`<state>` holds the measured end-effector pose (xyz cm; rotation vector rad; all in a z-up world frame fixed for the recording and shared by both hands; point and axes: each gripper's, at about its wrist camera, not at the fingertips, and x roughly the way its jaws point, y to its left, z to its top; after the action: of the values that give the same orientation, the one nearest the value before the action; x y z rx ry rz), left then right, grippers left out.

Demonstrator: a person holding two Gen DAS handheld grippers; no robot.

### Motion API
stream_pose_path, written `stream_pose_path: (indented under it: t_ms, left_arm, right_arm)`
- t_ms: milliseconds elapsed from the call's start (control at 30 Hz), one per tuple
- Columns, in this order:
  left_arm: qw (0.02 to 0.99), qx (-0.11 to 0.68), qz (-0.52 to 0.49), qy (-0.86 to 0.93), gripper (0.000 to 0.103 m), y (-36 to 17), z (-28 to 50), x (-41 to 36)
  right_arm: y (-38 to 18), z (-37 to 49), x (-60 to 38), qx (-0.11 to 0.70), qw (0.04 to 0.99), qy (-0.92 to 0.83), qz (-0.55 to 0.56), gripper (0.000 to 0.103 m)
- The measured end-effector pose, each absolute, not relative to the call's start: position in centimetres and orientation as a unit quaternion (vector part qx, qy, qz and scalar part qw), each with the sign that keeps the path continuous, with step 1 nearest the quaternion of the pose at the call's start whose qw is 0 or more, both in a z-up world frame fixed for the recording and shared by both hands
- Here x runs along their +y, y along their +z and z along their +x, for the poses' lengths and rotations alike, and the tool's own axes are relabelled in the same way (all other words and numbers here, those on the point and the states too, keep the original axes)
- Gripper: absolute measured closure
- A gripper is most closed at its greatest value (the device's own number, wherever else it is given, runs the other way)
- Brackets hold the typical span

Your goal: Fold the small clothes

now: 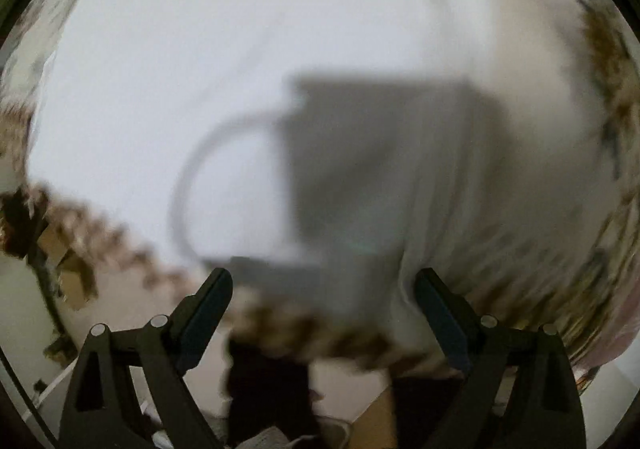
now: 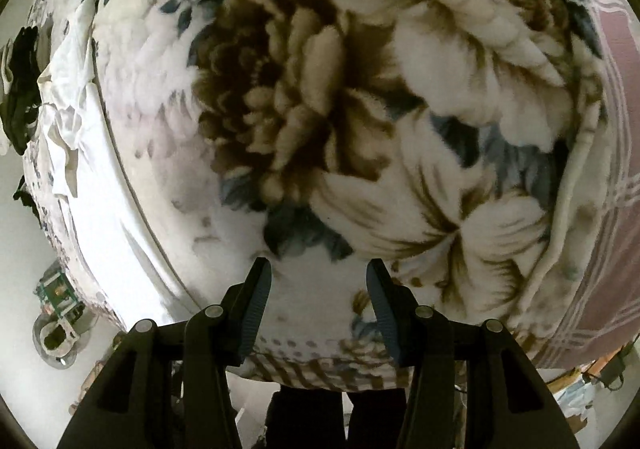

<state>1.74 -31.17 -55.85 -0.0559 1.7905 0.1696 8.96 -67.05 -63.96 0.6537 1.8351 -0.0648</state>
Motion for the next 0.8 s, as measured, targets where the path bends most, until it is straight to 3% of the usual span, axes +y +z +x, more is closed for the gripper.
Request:
stream_pose_path:
  t_ms: [200, 467, 500, 533, 600, 800]
  left_arm:
    - [0.624, 0.77, -0.057, 0.119, 0.01, -53.4, -0.9, -25.3]
    - [0.667, 0.73, -0.145, 0.026, 0.01, -53.7, 3.1, -30.7]
    - [0.668, 0.731, -0.14, 0.019, 0.015, -54.2, 3.5, -31.6]
    - [0.668, 0.731, -0.139, 0.008, 0.045, -54.9, 3.7, -32.4]
    - [0.669, 0.734, -0.122, 0.0, 0.094, -55.6, 3.9, -33.5]
    - [0.7, 0.7, -0.141, -0.016, 0.102, -52.9, 3.2, -32.2]
  right_arm:
    - [-63.6, 10.9, -66.1, 0.782, 0.559, -0.003, 0.275, 0.051]
    - [-60.9, 18.0, -63.0, 0.775, 0.578, 0.057, 0.248, 0.051]
    - [-60.8, 19.1, -62.5, 0.776, 0.578, 0.063, 0.245, 0.051]
    - [-60.7, 20.3, -61.9, 0.776, 0.578, 0.07, 0.242, 0.051]
    - [-60.5, 22.8, -61.5, 0.774, 0.582, 0.08, 0.235, 0.051]
    - [-60.4, 33.4, -57.5, 0.749, 0.604, 0.13, 0.239, 0.051]
